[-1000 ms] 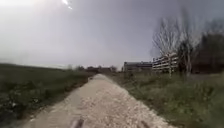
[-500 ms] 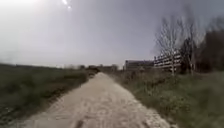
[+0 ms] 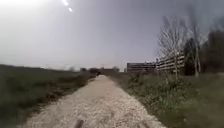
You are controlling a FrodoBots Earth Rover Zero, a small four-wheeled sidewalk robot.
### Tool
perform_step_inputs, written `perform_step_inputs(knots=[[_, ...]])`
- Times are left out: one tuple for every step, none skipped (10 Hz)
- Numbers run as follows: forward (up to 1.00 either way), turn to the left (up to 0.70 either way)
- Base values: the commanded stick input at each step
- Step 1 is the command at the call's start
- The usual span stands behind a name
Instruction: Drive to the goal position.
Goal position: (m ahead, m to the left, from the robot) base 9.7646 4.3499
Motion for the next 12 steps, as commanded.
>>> perform_step_inputs(knots=[[1.00, 0.18], [1.00, 0.08], [1.00, 0.00], [1.00, 0.04], [1.00, 0.09], [1.00, 0.13], [1.00, 0.18], [1.00, 0.22], [1.00, 0.27], [1.00, 0.32], [1.00, 0.36], [1.00, 0.35]])
